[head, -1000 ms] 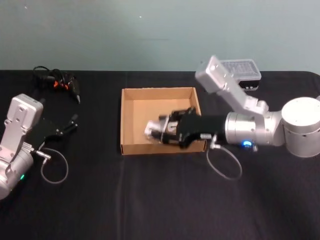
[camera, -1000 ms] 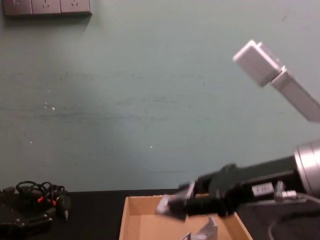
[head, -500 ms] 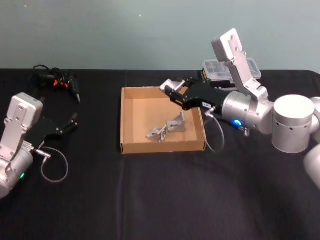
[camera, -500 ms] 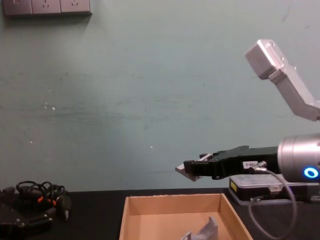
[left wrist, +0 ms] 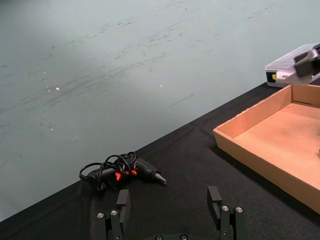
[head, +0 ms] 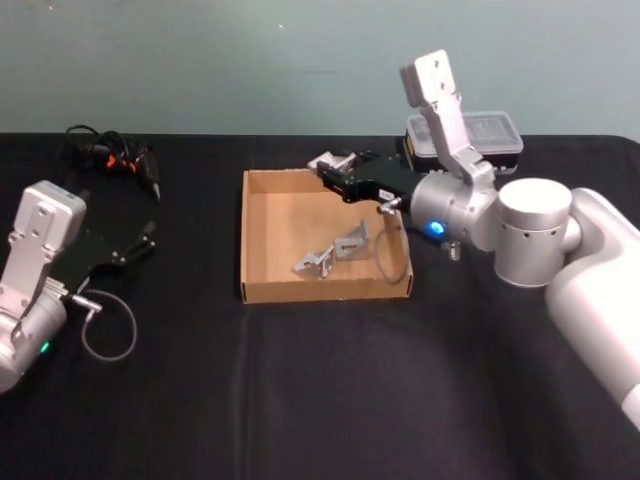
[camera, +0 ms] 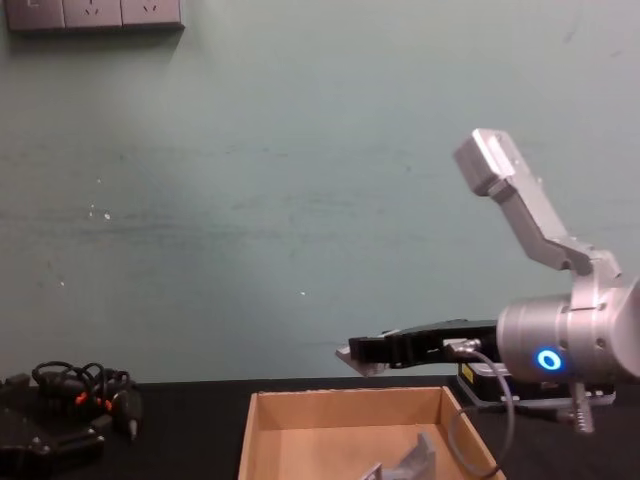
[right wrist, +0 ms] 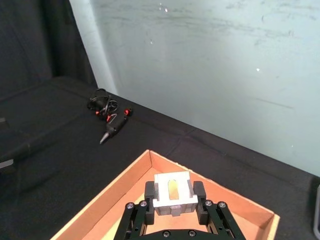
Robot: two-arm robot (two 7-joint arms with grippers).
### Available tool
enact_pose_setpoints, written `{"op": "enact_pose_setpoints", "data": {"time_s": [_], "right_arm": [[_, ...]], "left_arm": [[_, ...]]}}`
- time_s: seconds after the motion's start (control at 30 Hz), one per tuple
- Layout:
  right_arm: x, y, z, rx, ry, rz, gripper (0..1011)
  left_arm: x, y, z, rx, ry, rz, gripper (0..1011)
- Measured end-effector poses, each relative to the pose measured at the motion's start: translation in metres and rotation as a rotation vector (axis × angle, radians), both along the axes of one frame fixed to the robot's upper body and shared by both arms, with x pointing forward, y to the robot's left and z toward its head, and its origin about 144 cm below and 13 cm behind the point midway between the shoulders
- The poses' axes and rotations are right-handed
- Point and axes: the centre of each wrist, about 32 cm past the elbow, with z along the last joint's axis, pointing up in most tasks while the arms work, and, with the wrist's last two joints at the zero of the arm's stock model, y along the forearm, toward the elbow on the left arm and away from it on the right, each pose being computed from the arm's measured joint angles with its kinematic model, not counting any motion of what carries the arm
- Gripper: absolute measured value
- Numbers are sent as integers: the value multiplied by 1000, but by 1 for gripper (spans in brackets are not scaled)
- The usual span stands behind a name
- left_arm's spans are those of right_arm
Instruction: Use one hand to pick up the angle iron from the table and place it into the box.
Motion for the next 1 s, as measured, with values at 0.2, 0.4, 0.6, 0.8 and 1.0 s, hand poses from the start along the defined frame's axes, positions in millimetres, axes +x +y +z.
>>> {"op": "enact_pose_setpoints", "data": {"time_s": [0.2,0.4,0.6,0.8,1.0], "right_arm": [[9,12,-5,-20,47,7,453],[16,20,-9,-67,101,32,453],[19,23,-11,-108,130,50,453],[19,24,-13,-135,146,53,453],[18,22,-14,-153,156,53,453]], "left_arm": [[0,0,0,0,0,0,1011],[0,0,0,0,0,0,1011],[0,0,0,0,0,0,1011],[0,0,0,0,0,0,1011],[0,0,0,0,0,0,1011]]}}
